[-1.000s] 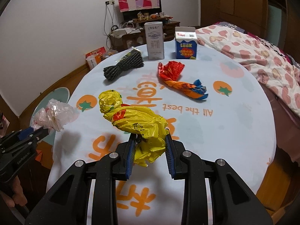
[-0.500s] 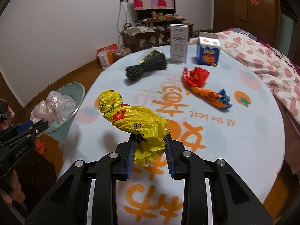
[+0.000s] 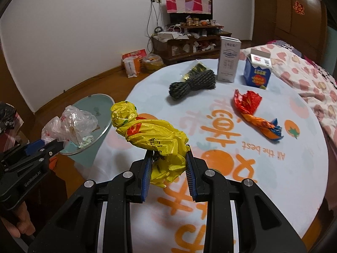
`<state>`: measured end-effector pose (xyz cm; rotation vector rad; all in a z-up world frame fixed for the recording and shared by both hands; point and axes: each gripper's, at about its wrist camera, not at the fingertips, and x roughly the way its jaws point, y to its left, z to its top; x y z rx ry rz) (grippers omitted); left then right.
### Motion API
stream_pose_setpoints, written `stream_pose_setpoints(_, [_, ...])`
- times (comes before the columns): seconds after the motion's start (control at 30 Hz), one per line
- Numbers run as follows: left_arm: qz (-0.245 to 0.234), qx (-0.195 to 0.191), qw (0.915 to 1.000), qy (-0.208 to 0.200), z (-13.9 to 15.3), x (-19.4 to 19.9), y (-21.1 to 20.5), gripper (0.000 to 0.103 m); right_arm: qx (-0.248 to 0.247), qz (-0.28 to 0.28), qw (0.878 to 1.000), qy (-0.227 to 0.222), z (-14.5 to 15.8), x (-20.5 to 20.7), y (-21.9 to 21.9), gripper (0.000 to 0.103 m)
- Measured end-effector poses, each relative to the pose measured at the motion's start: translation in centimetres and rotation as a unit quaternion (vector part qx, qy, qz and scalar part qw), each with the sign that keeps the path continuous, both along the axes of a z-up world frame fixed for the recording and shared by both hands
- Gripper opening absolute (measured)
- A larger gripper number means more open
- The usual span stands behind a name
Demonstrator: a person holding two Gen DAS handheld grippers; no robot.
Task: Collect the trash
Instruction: 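Carry the clear bags with the left tool while the right tool carries the yellow bag toward the bin, then hold the clear bags with the left tool while the right tool holds the yellow bag over the bin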
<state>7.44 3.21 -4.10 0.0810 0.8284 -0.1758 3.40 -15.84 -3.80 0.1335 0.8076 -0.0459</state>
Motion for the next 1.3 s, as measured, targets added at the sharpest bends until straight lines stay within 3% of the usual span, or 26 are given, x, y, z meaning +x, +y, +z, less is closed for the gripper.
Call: stream_pose_setpoints(1.3, [0.125, 0.0, 0.9922, -0.004, -0.2, 6.6, 7.9, 0.034, 0.009, 0.058, 0.998, 0.001, 0.0, 9.5, 8.0, 0.03])
